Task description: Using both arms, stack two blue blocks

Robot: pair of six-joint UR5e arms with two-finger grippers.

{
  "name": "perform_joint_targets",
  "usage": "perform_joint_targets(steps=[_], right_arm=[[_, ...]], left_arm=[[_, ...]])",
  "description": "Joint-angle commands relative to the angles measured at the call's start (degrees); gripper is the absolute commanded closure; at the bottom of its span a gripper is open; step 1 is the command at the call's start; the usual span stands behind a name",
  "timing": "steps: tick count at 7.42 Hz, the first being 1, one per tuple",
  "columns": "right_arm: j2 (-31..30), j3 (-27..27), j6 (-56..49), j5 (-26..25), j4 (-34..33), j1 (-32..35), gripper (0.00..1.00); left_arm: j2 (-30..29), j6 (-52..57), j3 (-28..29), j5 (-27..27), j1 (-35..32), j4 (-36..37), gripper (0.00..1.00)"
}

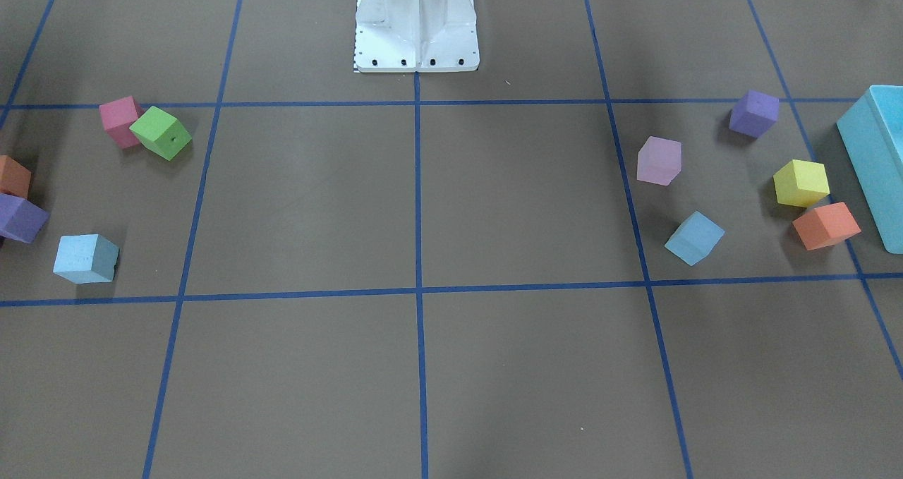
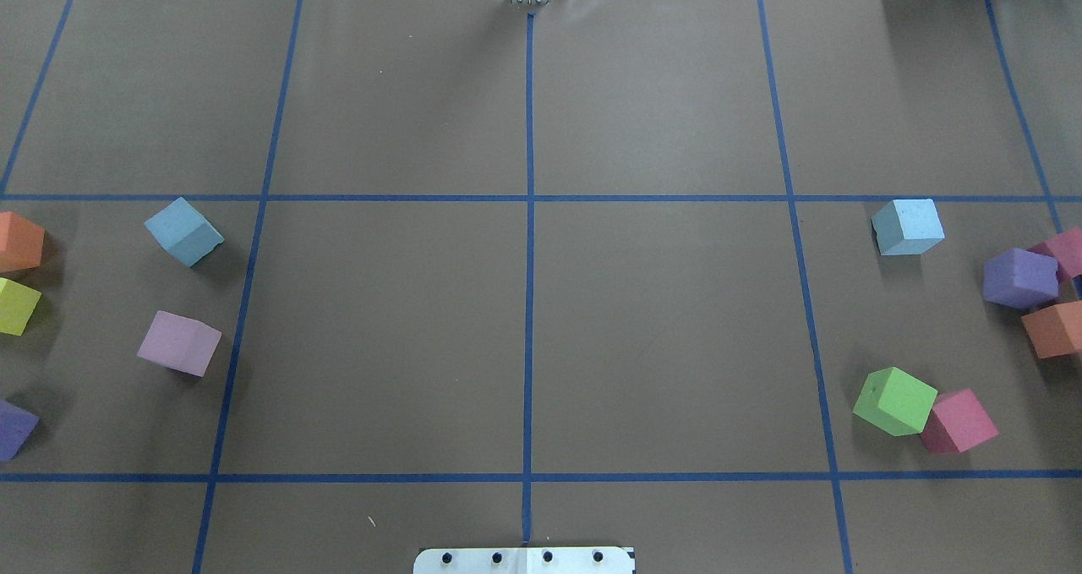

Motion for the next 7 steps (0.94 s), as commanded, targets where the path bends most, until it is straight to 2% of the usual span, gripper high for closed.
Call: perform_joint_targets(steps=[1,5,6,7], right_arm=[[0.1,0.0,0.1,0.0,0.0,-0.3,0.0],[1.0,4.4,-0.1,0.4,1.6,-1.0,0.0],[1.5,4.2,0.2,2.4,8.3,-1.3,0.0],[1.5,2.2,0.5,1.9,14.3,-1.3,0.0]], left_arm=[[-0.2,-0.4,-0.1,-0.1,0.1,0.0,0.02],[-0.8,-0.3,-3.4,0.1,0.1,-0.1,0.02],[-1.9,-0.7,-3.4,0.2,0.2,-0.5,0.02],[-2.5,-0.6,-3.1,0.2,0.1,-3.5,0.02]])
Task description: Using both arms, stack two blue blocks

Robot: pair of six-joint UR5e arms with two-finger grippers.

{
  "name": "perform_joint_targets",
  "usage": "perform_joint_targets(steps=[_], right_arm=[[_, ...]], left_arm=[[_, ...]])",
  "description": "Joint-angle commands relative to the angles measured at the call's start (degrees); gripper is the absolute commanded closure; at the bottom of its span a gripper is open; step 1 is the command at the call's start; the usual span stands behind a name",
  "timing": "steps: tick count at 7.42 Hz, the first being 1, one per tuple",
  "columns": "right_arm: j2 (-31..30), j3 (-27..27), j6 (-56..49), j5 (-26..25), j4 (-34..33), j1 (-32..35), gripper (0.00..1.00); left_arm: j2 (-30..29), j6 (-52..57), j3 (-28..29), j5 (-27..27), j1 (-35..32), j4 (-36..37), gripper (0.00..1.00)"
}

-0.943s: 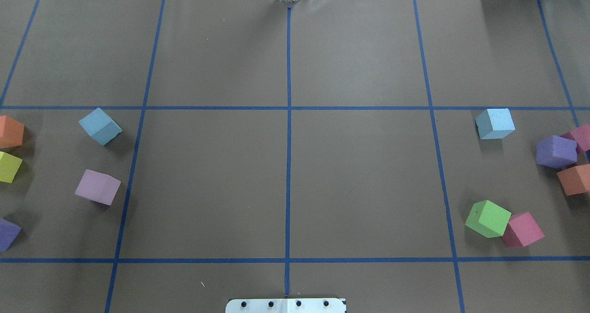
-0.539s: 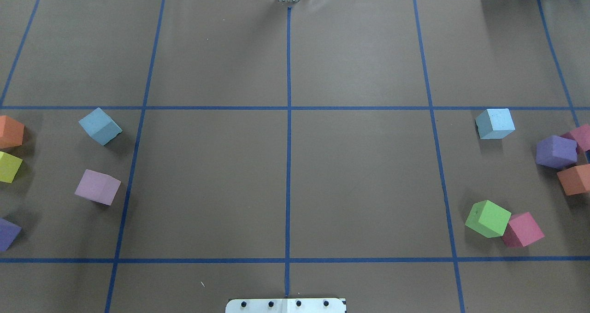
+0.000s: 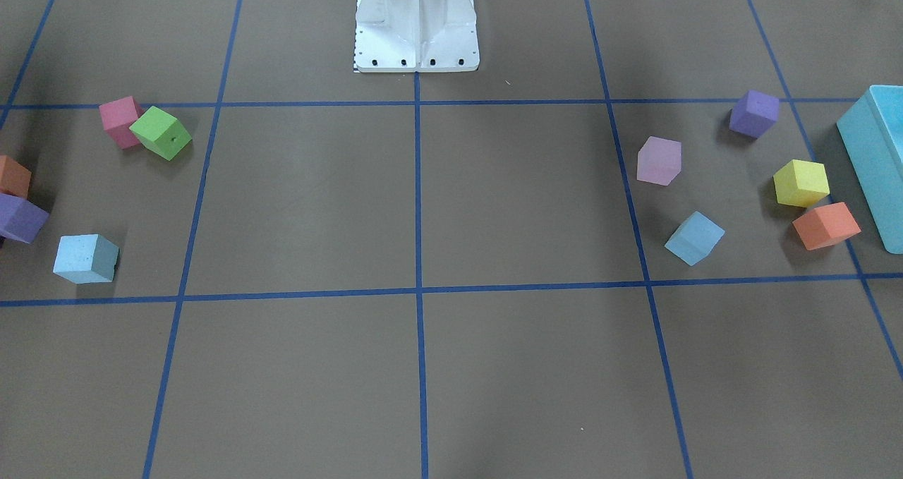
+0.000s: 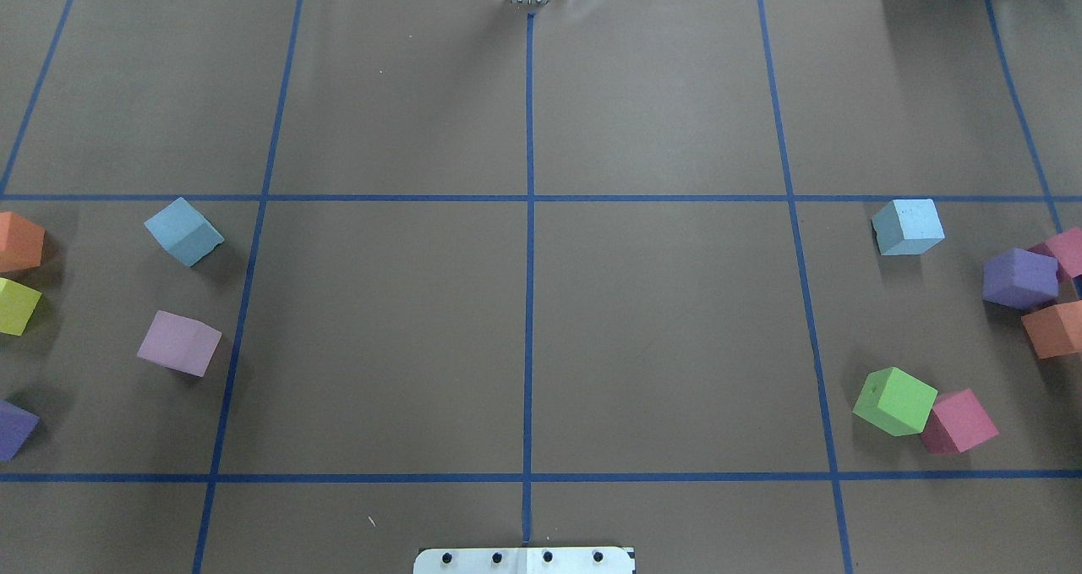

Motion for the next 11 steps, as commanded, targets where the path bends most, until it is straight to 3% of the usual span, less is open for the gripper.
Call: perform_joint_targets(steps=[1,4,5,7,8,9,10,11], right_arm=[[1.4,-5.0,0.5,1.6,10.3,-0.2,0.0],[1.4,-5.4,1.4,4.5,17.0,-1.0,0.0],[3.1,-4.9,5.9,4.6,17.9,-4.6,0.0],[8.9,-4.6,25.5,4.5,19.4,-12.7,0.01],[9.2,-4.9,33.1,2.4,24.4,-16.2,0.0],[9.2,-5.0,36.2,-7.6,25.7,-22.3,0.0],[9.4,-6.6,37.1,-14.4,25.7,-27.4,0.0],[10.2,-8.9,37.1,-15.1,25.9,-28.4,0.0]], left_arm=[[-0.8,-0.2,0.6,0.0,0.0,-6.8,0.02],[-0.4,-0.1,2.0,-0.2,0.0,-7.2,0.02],[-0.1,-0.1,2.1,-0.3,0.0,-7.0,0.02],[0.0,-0.1,2.0,-0.6,0.0,-7.0,0.02],[0.0,-0.1,2.7,-3.7,0.0,-7.1,0.02],[0.0,-0.1,3.4,-6.0,0.0,-7.4,0.02],[0.0,-0.1,3.5,-6.0,0.0,-7.4,0.02],[-0.1,0.0,3.5,-6.0,0.0,-7.4,0.02]])
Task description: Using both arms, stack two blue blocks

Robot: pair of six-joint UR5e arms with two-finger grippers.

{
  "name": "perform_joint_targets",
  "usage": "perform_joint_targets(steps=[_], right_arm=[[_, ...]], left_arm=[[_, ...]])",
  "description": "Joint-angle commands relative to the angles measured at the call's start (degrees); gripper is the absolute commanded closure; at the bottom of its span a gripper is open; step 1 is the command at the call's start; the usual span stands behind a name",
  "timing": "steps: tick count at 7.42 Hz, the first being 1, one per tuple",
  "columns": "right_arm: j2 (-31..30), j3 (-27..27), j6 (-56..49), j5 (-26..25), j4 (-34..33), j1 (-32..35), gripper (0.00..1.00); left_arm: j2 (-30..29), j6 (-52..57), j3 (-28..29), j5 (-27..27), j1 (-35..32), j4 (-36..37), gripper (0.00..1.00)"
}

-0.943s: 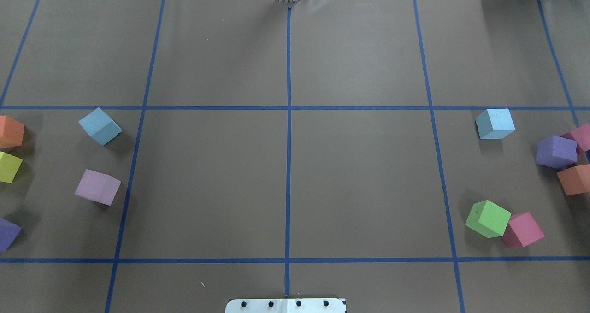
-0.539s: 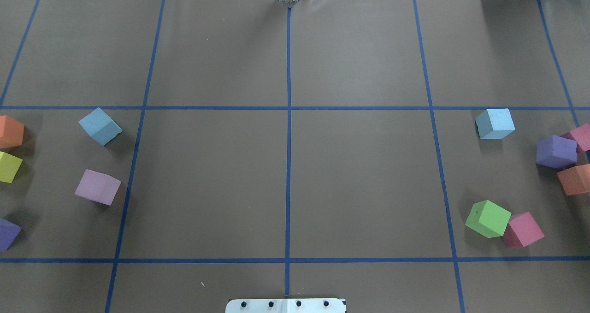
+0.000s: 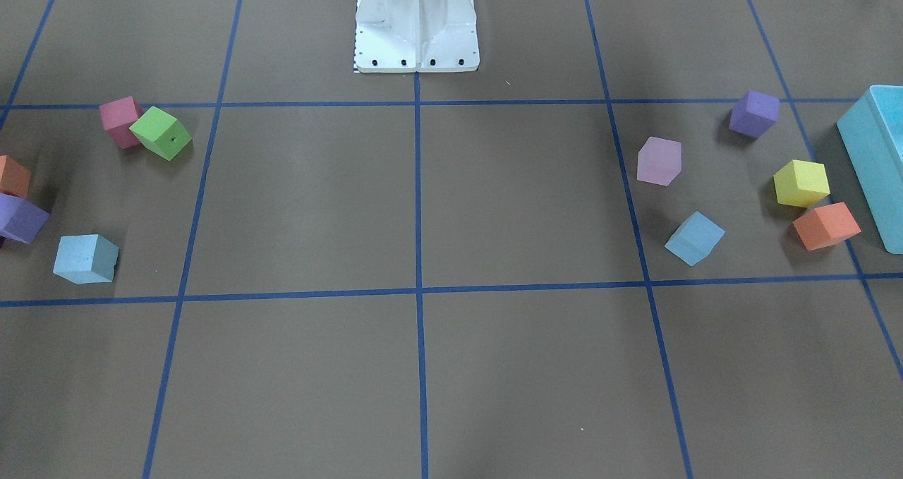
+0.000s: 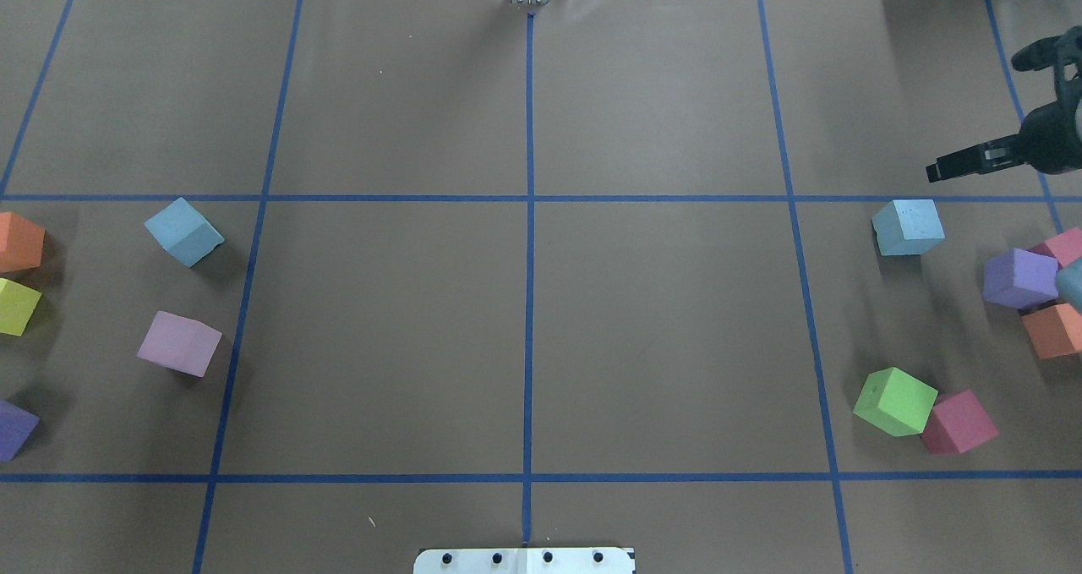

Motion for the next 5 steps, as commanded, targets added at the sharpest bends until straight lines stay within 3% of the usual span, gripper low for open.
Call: perform_joint_targets(steps=[1,5], right_arm=[[0.9,-4.1,1.3,-4.7,0.7,-5.7,0.0],[0.8,-8.2,1.1,-4.4,0.7,-6.2,0.0]], left_arm=[[-0.1,0.1,0.1,-0.4,0.0,0.0,0.02],[-0.2,0.1,-0.1,-0.4,0.0,0.0,0.02]])
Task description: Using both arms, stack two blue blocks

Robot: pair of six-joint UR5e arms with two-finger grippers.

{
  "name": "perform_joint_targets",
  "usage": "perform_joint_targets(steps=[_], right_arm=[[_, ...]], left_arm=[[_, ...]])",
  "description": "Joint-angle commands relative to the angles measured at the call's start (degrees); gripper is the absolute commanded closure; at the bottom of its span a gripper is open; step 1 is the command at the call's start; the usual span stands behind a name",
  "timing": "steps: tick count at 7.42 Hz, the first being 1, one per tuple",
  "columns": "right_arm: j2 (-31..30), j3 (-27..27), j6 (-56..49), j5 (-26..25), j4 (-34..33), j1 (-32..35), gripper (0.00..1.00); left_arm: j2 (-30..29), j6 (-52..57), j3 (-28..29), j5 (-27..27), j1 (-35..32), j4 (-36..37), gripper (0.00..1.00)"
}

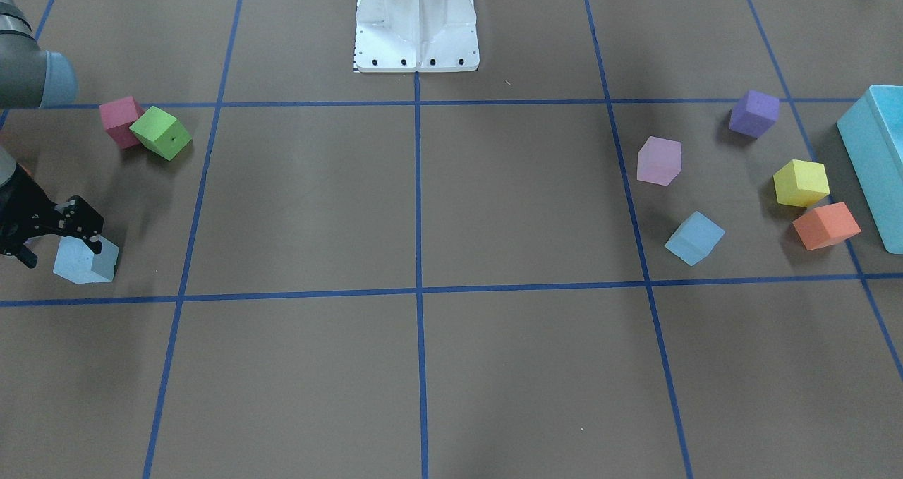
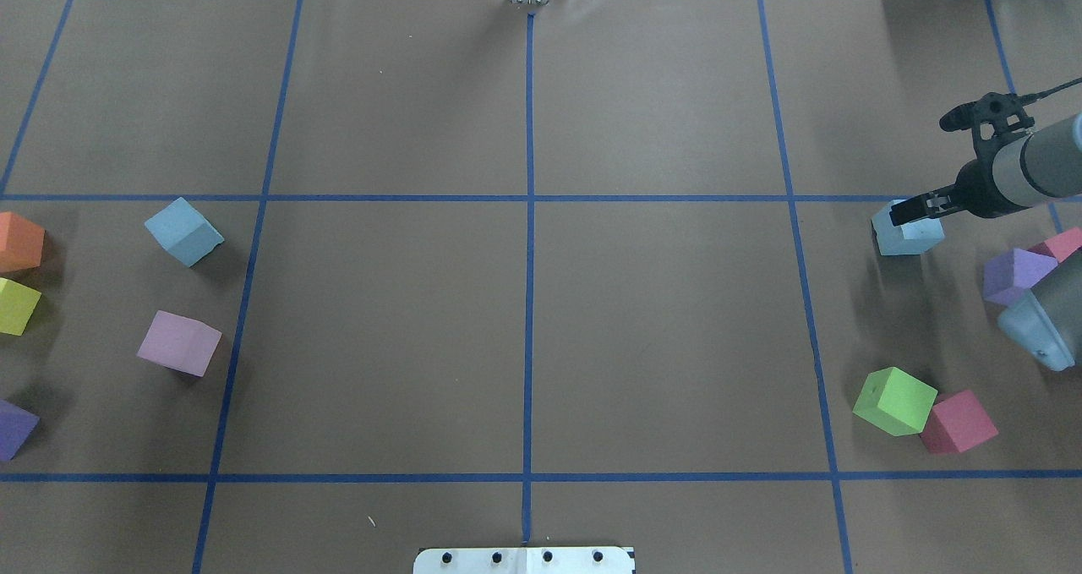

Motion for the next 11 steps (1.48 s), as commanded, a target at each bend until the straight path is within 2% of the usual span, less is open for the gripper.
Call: perform_joint_targets(steps=[1,2,3,4,5,6,8,9,10,11], right_arm=[[0.1,-2.3,0.4,-0.4,0.0,-1.5,0.0],[0.1,-2.8,0.4,-0.6,0.0,-2.3,0.0],[0.1,-3.3,0.4,-0.9,0.0,-2.6,0.12],[0.1,-3.3,0.3,-0.8,0.0,-2.7,0.53],[0.3,-3.2,-0.4,-0.3,-0.1,-2.7,0.85],[2.3,-2.7,-0.3,0.8,-0.4,-2.7,1.0],[8.7,-2.8,0.7,1.1,-0.1,-2.8,1.0],[14.7,-3.4,3.6,1.1,-0.8,-4.1,1.0],[18.1,-3.3,9.0,0.8,-1.1,-8.1,1.0],[23.1,-2.8,12.7,-3.1,-7.7,-12.1,1.0]], left_arm=[[0.0,0.0,0.0,0.0,0.0,0.0,0.02],[0.0,0.0,-0.1,0.0,0.0,0.0,0.02],[0.0,0.0,-0.1,0.0,0.0,0.0,0.02],[0.1,0.0,-0.1,0.0,0.0,0.0,0.02],[0.1,0.0,0.0,-0.1,0.0,0.0,0.02],[0.1,0.0,0.0,-0.1,0.0,0.0,0.02],[0.2,0.0,0.0,-0.1,0.0,0.0,0.02],[0.3,0.0,0.1,-0.1,0.0,0.1,0.02],[0.3,0.0,0.2,-0.1,0.0,0.2,0.02],[0.3,0.0,0.2,-0.1,0.0,0.2,0.02]])
